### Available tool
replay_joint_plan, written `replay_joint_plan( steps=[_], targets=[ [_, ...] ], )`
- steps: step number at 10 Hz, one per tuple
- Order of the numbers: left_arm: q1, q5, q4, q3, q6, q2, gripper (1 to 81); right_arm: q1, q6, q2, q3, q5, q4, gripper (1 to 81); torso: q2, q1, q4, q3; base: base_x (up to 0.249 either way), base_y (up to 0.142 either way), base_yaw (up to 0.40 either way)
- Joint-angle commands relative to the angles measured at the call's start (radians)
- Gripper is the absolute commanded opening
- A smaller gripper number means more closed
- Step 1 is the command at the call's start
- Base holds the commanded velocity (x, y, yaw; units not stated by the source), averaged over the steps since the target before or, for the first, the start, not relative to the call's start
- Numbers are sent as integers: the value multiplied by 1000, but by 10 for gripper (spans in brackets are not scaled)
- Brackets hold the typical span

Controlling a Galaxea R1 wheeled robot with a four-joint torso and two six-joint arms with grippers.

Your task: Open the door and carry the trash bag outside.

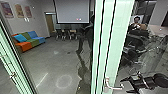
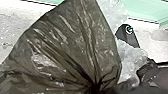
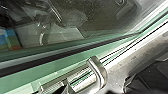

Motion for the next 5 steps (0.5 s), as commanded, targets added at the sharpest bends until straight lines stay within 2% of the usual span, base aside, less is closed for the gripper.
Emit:
replay_joint_plan(
  steps=[1, 3, 4, 5],
  targets=[
    [-43, 53, 4, 13, -3, 7, 10, 65, 56, 28, -20, -5, -17, 811, 0, 0, 0, 0, 0, 0, 0],
    [-43, 53, 4, 13, -3, 10, 10, 91, 143, 30, -10, -57, -37, 811, 0, 0, 0, 0, 0, 0, 0],
    [-43, 53, 4, 13, -3, 11, 10, 106, 198, 33, -1, -121, -52, 811, 0, 0, 0, 0, 0, 0, 0],
    [-43, 53, 6, 13, -3, 13, 10, 117, 251, 31, 10, -129, -77, 811, 0, 0, 0, 0, 0, 0, 0]
  ],
)
